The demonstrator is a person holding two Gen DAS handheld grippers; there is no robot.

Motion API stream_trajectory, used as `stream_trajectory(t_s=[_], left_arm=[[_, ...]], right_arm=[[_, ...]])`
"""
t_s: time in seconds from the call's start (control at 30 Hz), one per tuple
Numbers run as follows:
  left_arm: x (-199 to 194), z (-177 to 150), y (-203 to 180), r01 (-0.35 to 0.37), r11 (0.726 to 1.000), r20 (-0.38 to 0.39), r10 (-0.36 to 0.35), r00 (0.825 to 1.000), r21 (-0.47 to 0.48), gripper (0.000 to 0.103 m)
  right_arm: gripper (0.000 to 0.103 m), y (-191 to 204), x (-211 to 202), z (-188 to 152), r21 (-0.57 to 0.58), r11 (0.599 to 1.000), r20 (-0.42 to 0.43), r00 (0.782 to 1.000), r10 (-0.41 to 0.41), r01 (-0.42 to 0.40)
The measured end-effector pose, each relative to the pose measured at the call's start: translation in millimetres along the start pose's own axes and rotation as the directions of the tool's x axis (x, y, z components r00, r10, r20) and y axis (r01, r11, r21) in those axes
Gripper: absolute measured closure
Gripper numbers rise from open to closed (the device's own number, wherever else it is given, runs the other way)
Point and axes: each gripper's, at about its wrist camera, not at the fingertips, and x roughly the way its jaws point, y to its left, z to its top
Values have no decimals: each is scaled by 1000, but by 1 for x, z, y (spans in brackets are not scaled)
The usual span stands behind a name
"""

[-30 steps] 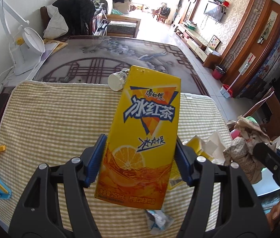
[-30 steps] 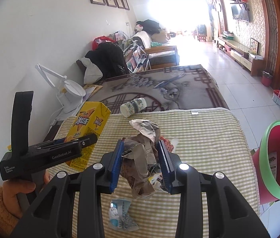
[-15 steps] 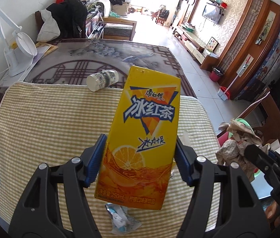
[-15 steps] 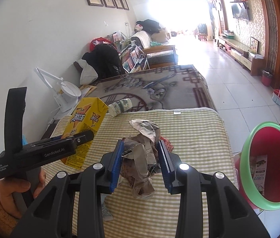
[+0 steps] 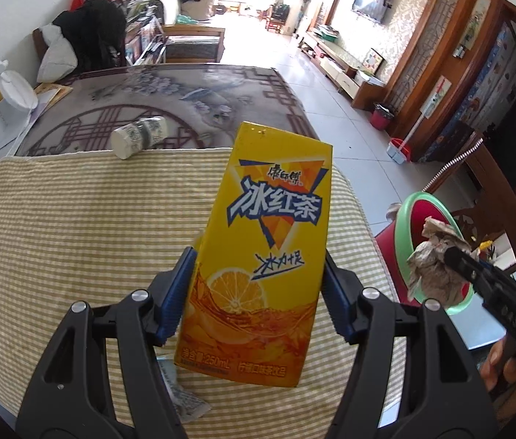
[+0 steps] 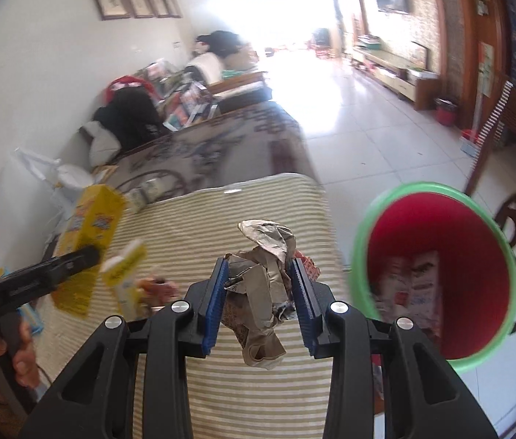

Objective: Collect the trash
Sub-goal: 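Carry the crumpled paper toward the red bucket with the right gripper while the left holds the carton, then open the right gripper over the bucket while the left opens to drop the yellow carton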

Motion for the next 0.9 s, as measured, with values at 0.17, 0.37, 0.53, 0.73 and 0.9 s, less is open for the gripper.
stream_trajectory(t_s=[0.17,0.37,0.53,0.73,0.9], left_arm=[[20,1,-33,37,998,-48,-35,998,53,41],[46,11,-100,160,975,-102,-146,984,154,41],[66,13,-177,297,911,-149,-264,953,287,41],[103,6,-256,398,837,-241,-326,914,376,47],[116,4,-281,415,811,-268,-327,906,413,47]], right_arm=[[69,-62,-5,7,101,987,23,992,-126,123],[36,-113,-6,13,133,960,17,968,-251,246],[32,-149,-39,-1,236,931,77,950,-302,277],[31,-188,-74,-27,350,870,57,919,-390,347],[31,-209,-99,-45,420,826,47,900,-434,376]])
